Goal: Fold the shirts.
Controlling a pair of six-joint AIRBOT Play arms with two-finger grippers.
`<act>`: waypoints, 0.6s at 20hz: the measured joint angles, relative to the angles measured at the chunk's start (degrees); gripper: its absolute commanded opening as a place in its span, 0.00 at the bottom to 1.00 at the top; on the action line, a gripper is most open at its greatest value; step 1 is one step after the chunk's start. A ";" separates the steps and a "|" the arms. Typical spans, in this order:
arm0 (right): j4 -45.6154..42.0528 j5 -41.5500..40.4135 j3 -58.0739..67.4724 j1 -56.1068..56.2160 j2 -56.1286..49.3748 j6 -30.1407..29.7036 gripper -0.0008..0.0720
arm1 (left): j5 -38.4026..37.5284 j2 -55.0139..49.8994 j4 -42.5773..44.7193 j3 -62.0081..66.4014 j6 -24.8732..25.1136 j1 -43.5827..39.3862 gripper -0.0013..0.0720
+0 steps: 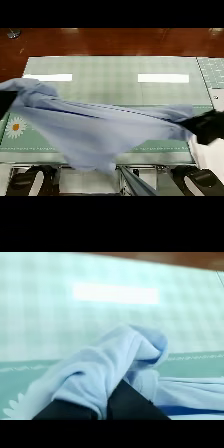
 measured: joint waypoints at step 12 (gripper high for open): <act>14.51 -36.09 -6.29 -11.63 -38.88 -3.26 0.54 | 30.91 -39.39 -10.56 -7.87 10.29 -13.90 0.79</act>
